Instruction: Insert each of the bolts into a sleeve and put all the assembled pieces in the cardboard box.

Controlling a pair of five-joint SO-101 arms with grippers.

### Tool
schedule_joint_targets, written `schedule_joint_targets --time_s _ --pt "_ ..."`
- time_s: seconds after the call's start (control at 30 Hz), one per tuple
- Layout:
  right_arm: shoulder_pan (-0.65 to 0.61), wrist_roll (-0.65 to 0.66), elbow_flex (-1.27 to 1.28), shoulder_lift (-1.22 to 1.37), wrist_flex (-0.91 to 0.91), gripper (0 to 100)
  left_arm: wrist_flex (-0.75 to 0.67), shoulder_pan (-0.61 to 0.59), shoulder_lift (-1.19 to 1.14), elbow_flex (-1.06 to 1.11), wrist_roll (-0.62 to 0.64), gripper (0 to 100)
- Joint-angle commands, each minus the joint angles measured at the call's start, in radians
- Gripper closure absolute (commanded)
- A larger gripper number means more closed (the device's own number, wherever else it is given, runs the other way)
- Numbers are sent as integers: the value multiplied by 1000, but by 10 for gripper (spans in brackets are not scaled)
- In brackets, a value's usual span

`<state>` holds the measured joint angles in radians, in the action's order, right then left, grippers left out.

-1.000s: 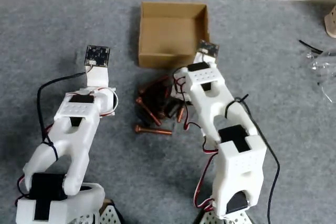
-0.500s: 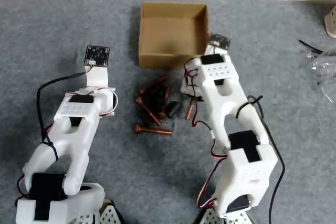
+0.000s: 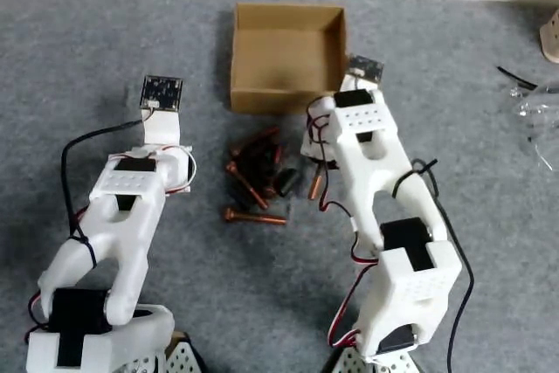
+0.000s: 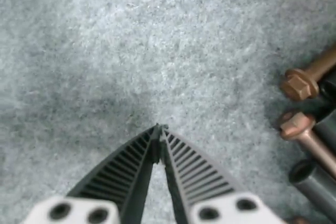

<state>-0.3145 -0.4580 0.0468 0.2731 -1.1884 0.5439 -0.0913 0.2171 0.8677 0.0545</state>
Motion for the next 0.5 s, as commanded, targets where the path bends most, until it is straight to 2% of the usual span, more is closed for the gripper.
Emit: schedule_joint_targets --time_s 0.0,0.23,0.47 --pt "-22 51 -30 -62 -8 993 0 -1 4 -39 5 993" --pt "-177 61 -35 -67 -5 993 -2 -35 8 -39 11 993" --pt "-398 215 -35 -61 64 993 -2 -157 8 -44 114 993"
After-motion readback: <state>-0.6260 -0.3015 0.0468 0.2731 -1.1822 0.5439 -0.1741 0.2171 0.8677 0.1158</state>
